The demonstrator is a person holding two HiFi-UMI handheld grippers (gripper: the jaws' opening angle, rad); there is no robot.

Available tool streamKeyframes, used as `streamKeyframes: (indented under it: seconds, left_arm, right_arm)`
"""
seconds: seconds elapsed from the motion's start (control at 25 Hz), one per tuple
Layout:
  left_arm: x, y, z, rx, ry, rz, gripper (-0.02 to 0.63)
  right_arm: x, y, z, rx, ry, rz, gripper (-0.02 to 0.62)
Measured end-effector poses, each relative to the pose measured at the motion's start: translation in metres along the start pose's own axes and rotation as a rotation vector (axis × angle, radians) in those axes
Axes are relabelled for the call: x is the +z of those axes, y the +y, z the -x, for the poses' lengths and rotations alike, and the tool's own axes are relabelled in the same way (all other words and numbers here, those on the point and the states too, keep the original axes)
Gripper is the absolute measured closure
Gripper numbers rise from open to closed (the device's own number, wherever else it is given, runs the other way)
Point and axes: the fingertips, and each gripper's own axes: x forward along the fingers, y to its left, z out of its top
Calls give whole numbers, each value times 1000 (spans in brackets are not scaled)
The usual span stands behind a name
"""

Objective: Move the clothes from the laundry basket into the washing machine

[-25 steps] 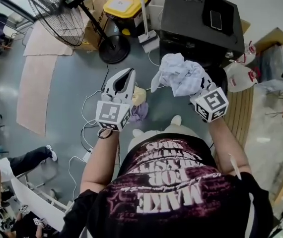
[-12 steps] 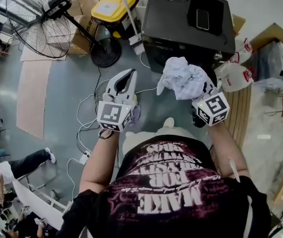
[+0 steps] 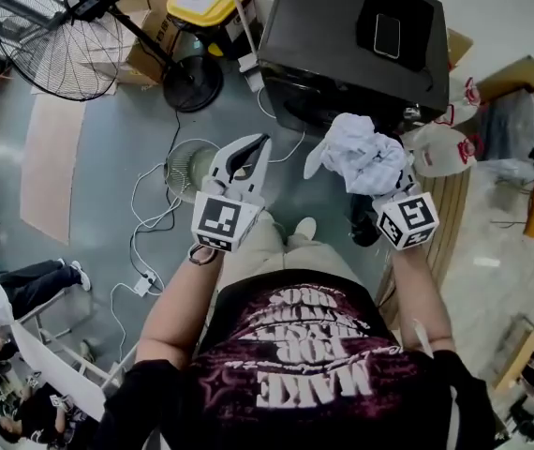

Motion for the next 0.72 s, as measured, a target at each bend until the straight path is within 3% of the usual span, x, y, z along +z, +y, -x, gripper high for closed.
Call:
streamKeyframes:
  seconds: [0.72]
  left_arm:
    - [-45,60,-88,-76,12,-2,601]
  right_arm:
    - [-82,-47,-63,-147,73,-119,463]
